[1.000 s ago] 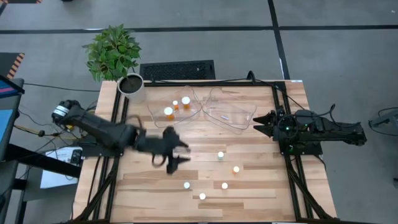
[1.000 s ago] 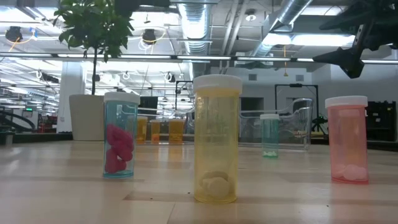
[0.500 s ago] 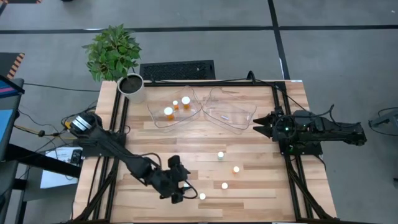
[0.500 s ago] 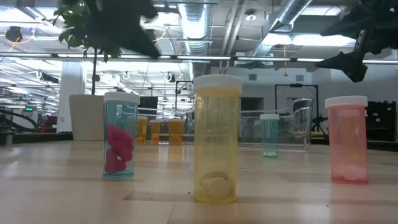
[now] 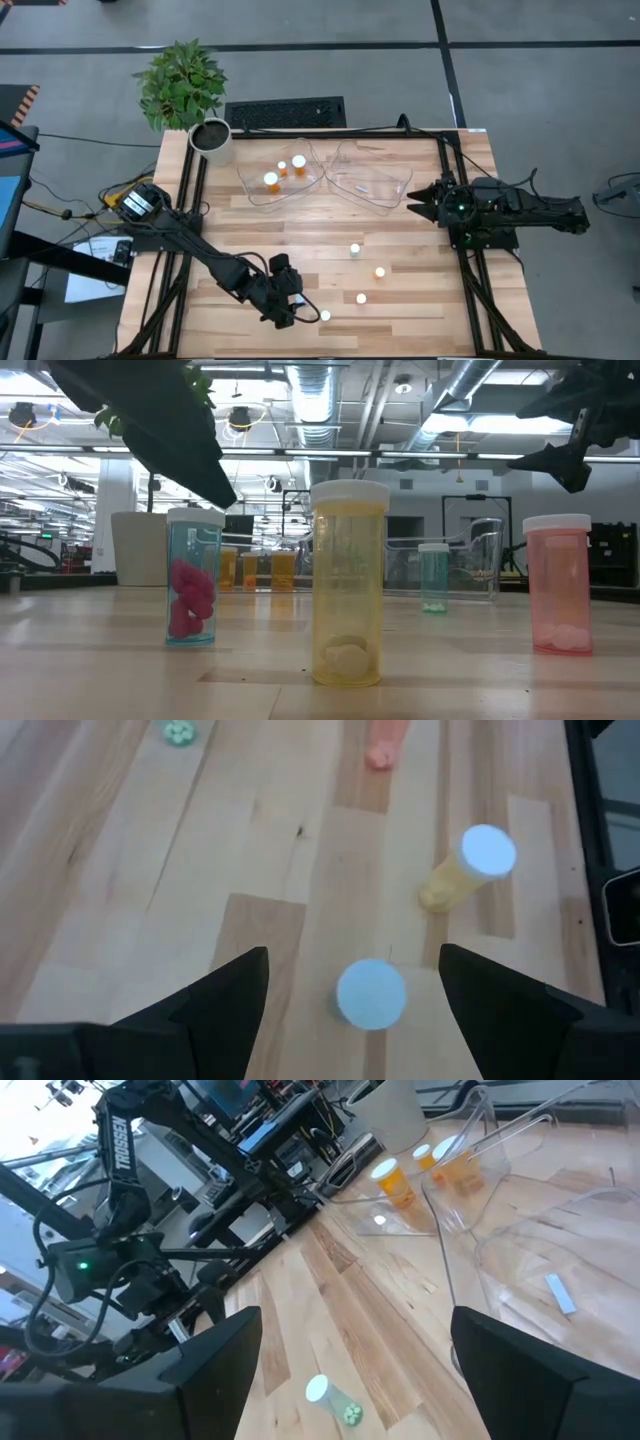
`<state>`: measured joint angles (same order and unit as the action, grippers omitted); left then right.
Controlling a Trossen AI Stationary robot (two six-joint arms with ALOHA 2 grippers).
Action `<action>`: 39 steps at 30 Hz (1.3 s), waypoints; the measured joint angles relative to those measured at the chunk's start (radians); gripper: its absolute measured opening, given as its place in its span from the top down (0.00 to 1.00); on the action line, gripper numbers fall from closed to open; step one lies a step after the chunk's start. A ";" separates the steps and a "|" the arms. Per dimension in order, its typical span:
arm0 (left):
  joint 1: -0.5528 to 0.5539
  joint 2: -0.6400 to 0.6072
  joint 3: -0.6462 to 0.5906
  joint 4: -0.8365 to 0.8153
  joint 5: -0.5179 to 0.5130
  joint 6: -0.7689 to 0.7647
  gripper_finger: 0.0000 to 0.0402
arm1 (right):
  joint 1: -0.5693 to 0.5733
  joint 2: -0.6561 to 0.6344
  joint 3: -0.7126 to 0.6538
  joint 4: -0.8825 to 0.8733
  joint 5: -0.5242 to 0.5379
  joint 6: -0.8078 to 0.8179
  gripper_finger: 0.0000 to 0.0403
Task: Pick and place medicine bottles into bin by pill shape (circle, oval)
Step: Put the small blue capsule bottle into the left transparent bin
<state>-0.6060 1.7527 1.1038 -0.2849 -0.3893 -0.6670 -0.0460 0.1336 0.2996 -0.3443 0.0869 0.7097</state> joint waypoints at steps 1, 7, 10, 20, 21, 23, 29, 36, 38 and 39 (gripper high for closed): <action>0.000 0.000 0.000 0.000 0.000 0.000 0.29 | 0.000 0.000 0.000 0.001 -0.002 0.000 0.17; 0.000 0.000 0.000 0.002 -0.016 0.004 0.29 | 0.000 0.000 0.000 0.000 -0.009 -0.001 0.17; 0.000 0.000 0.000 0.005 -0.017 0.004 0.29 | 0.000 0.000 0.000 0.000 -0.009 -0.001 0.17; -0.001 0.024 0.000 0.038 0.002 -0.013 0.29 | 0.000 0.000 0.000 -0.002 -0.009 -0.009 0.17; -0.001 0.029 0.001 0.052 0.012 -0.015 0.29 | 0.000 0.000 0.000 -0.007 -0.009 -0.010 0.17; -0.002 0.033 0.000 0.035 0.017 -0.013 0.29 | 0.000 0.000 0.000 -0.015 -0.009 -0.010 0.17; -0.002 0.037 0.000 0.022 0.033 0.000 0.29 | 0.000 0.000 0.000 -0.022 -0.009 -0.010 0.17; -0.001 0.037 0.000 0.004 0.050 0.027 0.29 | 0.000 0.000 0.000 -0.022 -0.009 -0.010 0.17; 0.003 0.037 0.000 0.005 0.053 0.027 0.29 | 0.000 0.000 0.000 -0.022 -0.009 -0.010 0.17; 0.006 0.037 0.000 0.005 0.055 0.027 0.29 | 0.000 0.000 0.000 -0.022 -0.009 -0.010 0.17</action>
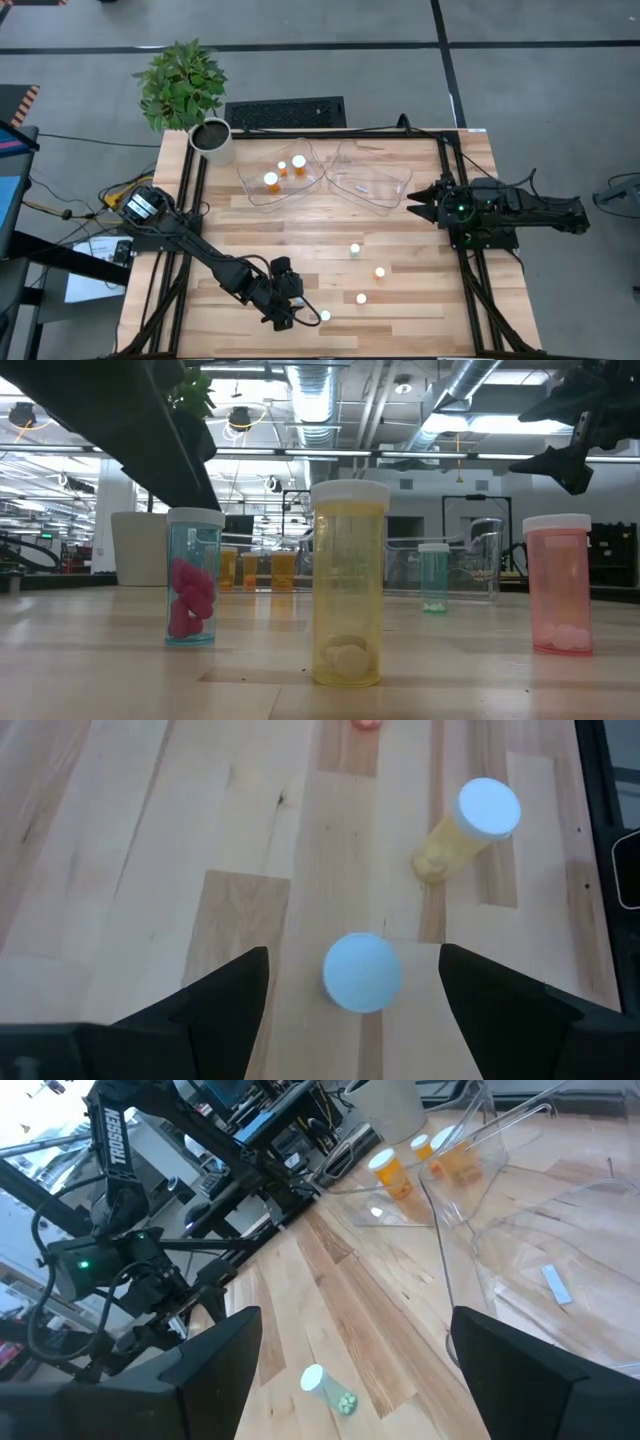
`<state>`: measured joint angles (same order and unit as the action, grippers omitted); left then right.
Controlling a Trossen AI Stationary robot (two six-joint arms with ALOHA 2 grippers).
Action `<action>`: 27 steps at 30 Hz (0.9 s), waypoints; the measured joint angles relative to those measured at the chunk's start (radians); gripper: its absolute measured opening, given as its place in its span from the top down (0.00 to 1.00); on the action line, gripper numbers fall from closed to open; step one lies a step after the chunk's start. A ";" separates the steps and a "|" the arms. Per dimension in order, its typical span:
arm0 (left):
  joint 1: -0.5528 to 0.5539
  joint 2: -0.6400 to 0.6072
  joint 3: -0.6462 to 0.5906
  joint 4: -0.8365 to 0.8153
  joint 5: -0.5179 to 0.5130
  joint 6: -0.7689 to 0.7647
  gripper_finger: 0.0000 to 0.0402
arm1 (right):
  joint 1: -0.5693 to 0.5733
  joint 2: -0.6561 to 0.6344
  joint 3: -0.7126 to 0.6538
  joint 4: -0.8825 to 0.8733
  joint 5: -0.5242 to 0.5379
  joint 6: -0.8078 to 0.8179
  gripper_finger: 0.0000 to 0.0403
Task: Pick and place medicine bottles into bin by pill shape (circle, oval)
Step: Put the small blue capsule bottle into the left transparent bin
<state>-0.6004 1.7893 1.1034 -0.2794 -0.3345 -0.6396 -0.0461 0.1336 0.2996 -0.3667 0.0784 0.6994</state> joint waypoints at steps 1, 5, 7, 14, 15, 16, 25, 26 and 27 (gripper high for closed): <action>0.003 0.000 0.000 0.000 0.009 0.000 0.29 | 0.000 0.000 0.000 0.000 0.000 0.000 0.17; 0.014 0.014 0.000 0.008 0.053 0.000 0.35 | 0.000 0.000 0.000 0.000 0.000 0.000 0.17; 0.015 0.015 0.000 -0.002 0.064 0.003 0.39 | 0.000 0.000 0.000 0.000 0.000 0.000 0.17; 0.019 0.011 0.000 0.000 0.017 0.021 0.49 | 0.000 0.000 0.000 0.000 0.000 0.004 0.17; 0.019 0.011 0.000 0.000 0.020 0.019 0.50 | 0.000 0.000 0.000 0.000 0.000 0.005 0.17; 0.019 0.011 0.000 -0.001 0.022 0.018 0.51 | 0.000 0.000 0.000 0.000 0.000 0.005 0.17; 0.020 0.011 0.000 -0.001 0.067 0.028 0.63 | 0.000 0.000 0.000 0.000 0.000 0.007 0.17; 0.020 0.011 0.000 -0.001 0.067 0.028 0.64 | 0.000 0.000 0.000 0.000 0.000 0.007 0.17; 0.020 0.011 0.000 -0.001 0.067 0.028 0.66 | 0.000 0.000 0.000 0.000 0.000 0.007 0.17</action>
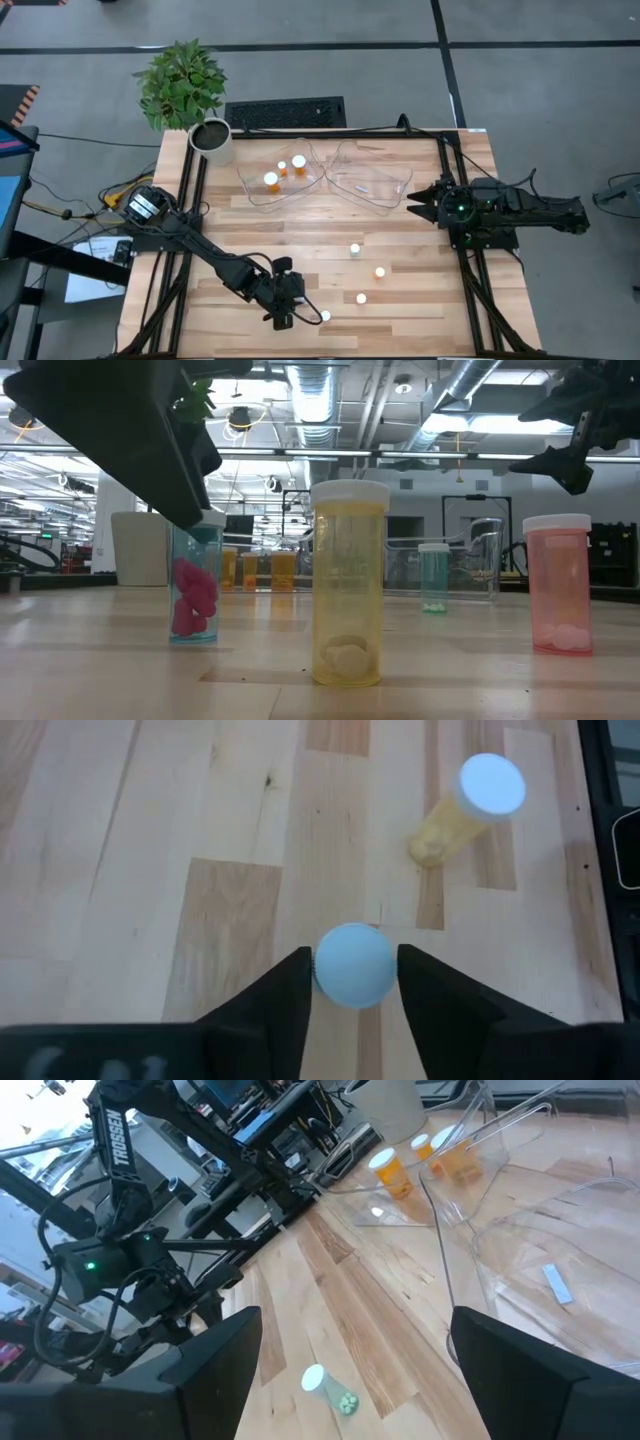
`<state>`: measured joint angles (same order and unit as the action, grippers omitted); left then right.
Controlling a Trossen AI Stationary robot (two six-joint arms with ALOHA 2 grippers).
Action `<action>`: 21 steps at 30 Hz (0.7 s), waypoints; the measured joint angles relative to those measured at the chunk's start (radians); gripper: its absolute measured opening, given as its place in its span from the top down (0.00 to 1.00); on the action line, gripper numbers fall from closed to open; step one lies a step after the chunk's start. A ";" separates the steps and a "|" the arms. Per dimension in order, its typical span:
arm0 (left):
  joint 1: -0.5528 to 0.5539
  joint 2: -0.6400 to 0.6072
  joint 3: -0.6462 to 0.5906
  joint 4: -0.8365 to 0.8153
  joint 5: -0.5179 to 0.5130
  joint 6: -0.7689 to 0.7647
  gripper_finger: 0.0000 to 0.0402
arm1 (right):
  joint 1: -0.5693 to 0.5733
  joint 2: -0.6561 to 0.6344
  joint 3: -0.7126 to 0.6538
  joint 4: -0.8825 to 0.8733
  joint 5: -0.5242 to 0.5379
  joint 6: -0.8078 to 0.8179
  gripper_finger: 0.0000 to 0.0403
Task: Pick and place medicine bottles into bin by pill shape (circle, oval)
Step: Put the small blue capsule bottle into the left transparent bin
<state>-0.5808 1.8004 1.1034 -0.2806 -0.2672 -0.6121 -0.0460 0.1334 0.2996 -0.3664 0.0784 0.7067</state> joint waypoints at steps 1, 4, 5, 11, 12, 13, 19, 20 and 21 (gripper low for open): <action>0.000 0.000 0.000 0.000 0.000 0.000 0.67 | 0.000 0.000 0.000 0.000 0.000 0.000 0.17; 0.000 0.000 0.000 0.000 -0.002 0.000 0.71 | 0.000 0.000 0.000 0.000 0.000 0.000 0.17; 0.000 0.000 0.000 0.000 -0.002 0.000 0.72 | 0.000 0.000 0.000 0.000 0.000 0.000 0.17; 0.006 0.000 0.000 0.000 -0.005 -0.044 0.74 | 0.000 0.000 0.000 0.000 0.000 0.000 0.17; 0.010 0.000 0.000 0.000 -0.005 -0.065 0.74 | 0.000 0.000 0.000 0.000 0.000 0.000 0.17; 0.016 -0.001 0.000 0.000 -0.005 -0.087 0.73 | 0.000 0.000 0.000 0.000 0.000 0.000 0.17; 0.073 -0.075 0.000 -0.031 -0.025 -0.210 0.74 | 0.000 0.000 0.000 0.000 0.000 0.000 0.17; 0.085 -0.102 0.000 -0.038 -0.025 -0.213 0.74 | 0.000 0.000 0.000 0.000 0.000 0.000 0.17; 0.097 -0.134 0.000 -0.057 -0.026 -0.212 0.74 | 0.000 0.000 0.000 0.000 0.000 0.000 0.17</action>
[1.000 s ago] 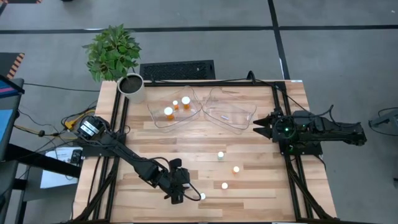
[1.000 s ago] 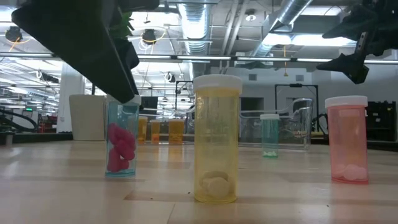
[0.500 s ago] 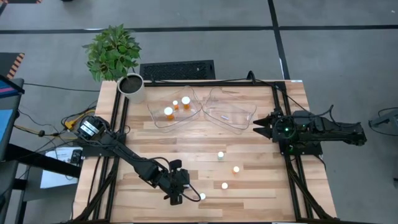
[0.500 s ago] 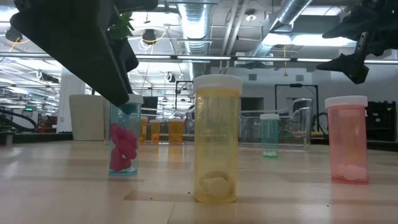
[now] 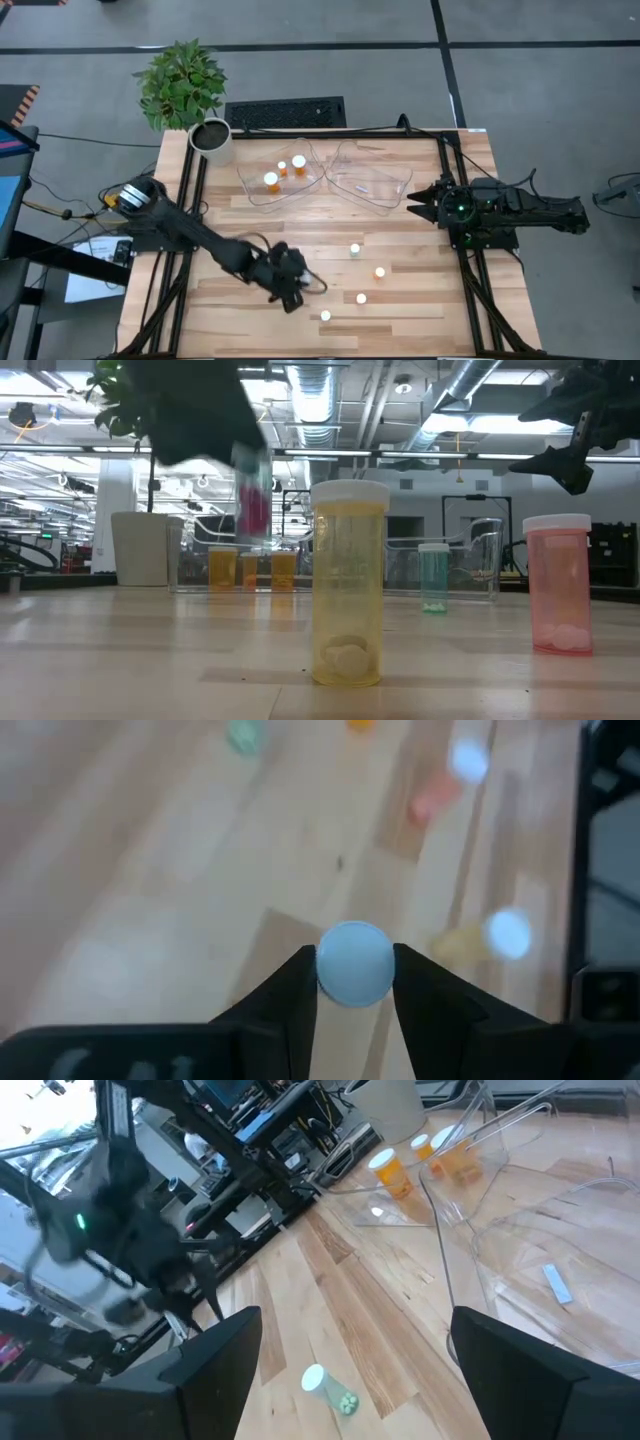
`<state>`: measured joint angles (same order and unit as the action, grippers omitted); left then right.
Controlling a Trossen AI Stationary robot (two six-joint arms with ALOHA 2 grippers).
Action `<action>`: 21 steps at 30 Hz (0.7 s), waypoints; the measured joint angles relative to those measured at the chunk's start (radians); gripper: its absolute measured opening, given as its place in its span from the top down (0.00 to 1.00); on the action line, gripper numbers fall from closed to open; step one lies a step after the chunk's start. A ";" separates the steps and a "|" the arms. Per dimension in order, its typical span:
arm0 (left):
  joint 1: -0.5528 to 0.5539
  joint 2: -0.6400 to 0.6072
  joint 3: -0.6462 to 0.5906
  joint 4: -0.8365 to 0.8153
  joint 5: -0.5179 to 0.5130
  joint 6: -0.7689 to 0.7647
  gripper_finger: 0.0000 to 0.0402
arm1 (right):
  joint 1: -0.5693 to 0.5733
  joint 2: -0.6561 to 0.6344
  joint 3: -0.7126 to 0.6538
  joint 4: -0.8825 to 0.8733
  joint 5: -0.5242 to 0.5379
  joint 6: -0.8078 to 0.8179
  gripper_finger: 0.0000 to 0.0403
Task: Pick and place medicine bottles into bin by pill shape (circle, oval)
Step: Put the small blue capsule bottle into the left transparent bin
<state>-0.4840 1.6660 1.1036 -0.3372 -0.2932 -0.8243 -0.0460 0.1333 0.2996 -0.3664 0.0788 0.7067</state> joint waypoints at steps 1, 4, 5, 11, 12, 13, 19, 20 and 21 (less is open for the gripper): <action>0.012 -0.038 0.000 -0.031 -0.004 0.005 0.74 | 0.000 0.000 0.000 0.000 0.000 0.000 0.17; 0.057 -0.182 0.000 -0.147 -0.039 0.028 0.73 | 0.000 0.000 0.000 0.000 0.000 0.000 0.17; 0.072 -0.245 0.000 -0.187 -0.065 0.031 0.73 | 0.000 0.000 0.000 0.000 0.000 0.000 0.17; 0.126 -0.615 0.001 -0.156 -0.367 0.043 0.73 | 0.000 0.000 0.000 0.000 0.000 -0.001 0.17; 0.127 -0.654 0.002 -0.131 -0.416 0.043 0.73 | 0.000 0.000 0.000 0.000 0.000 -0.004 0.17; 0.127 -0.688 0.002 -0.123 -0.453 0.042 0.73 | 0.000 0.000 0.000 0.000 0.000 -0.004 0.17; 0.178 -0.707 0.001 -0.310 -0.332 -0.157 0.73 | 0.000 0.000 0.000 0.000 0.000 -0.005 0.17; 0.194 -0.688 0.001 -0.358 -0.274 -0.213 0.73 | 0.000 0.000 0.000 0.000 0.000 -0.005 0.17; 0.209 -0.663 -0.001 -0.396 -0.221 -0.262 0.73 | 0.000 0.000 0.000 0.000 0.000 -0.005 0.17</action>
<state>-0.2751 1.0033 1.1022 -0.7335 -0.5144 -1.0859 -0.0460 0.1337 0.2996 -0.3660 0.0792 0.7013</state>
